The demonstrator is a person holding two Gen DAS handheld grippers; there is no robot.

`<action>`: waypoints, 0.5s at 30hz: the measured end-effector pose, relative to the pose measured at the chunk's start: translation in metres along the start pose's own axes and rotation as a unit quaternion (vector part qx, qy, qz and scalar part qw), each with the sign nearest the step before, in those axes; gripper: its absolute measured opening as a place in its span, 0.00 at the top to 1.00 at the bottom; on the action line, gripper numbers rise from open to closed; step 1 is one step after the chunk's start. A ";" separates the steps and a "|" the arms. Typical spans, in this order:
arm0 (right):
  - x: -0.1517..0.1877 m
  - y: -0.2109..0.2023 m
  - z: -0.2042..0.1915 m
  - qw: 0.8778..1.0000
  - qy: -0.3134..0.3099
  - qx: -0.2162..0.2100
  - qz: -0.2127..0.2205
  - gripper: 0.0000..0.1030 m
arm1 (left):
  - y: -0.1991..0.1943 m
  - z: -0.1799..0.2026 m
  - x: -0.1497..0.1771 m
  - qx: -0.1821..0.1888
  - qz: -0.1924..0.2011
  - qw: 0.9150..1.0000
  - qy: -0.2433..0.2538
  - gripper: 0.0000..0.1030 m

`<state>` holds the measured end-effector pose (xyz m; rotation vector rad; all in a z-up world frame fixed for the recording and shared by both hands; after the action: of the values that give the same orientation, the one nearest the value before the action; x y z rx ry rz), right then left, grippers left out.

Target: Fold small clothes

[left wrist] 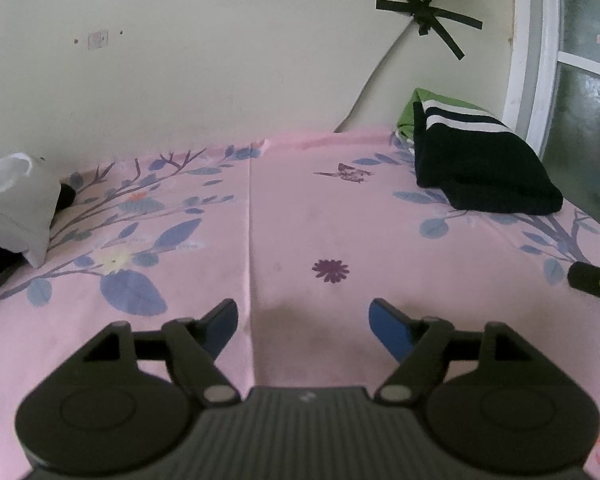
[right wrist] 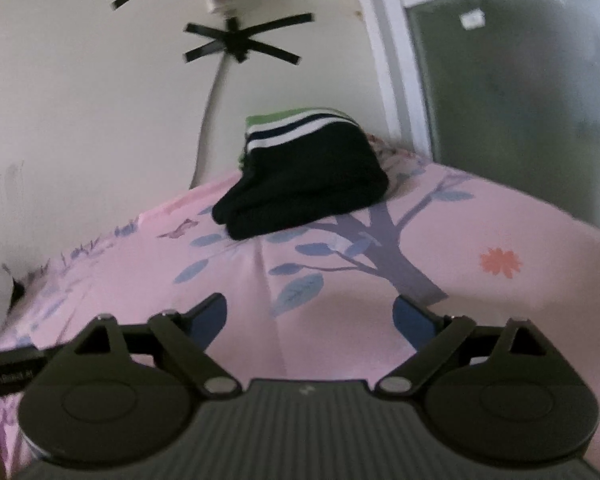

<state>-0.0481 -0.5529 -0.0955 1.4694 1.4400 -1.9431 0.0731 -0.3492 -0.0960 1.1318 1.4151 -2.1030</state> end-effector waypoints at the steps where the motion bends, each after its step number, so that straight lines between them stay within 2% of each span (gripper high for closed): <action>1: 0.000 0.000 -0.003 1.000 -0.008 0.000 -0.002 0.14 | 0.000 0.000 0.000 0.000 0.001 1.000 0.000 0.25; 4: 0.001 -0.001 -0.011 1.000 -0.030 0.009 -0.003 0.14 | -0.003 0.001 -0.001 0.004 0.007 1.000 0.003 0.17; 8: -0.002 -0.010 -0.012 0.999 -0.042 0.028 0.021 0.15 | -0.008 0.004 -0.001 0.004 0.019 1.000 0.012 0.08; 11: -0.002 -0.015 -0.005 0.999 -0.018 0.036 0.030 0.15 | -0.010 0.006 -0.001 0.004 0.026 0.999 0.020 0.05; 15: 0.000 -0.019 0.014 0.997 0.047 0.052 0.042 0.15 | -0.011 0.008 -0.001 0.004 0.029 0.999 0.027 0.02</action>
<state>-0.0695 -0.5559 -0.0857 1.6605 1.3103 -1.9479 0.0630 -0.3518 -0.0869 1.2270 1.3824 -2.0551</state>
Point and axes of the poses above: each gripper's, at about its wrist camera, not at the fingertips, and y roughly the way its jaws point, z to its right, x to its underside, the point moved 9 cm from there along y, roughly the way its jaws point, and after that the axes turned 13 degrees about -y, right-handed, at the moved point
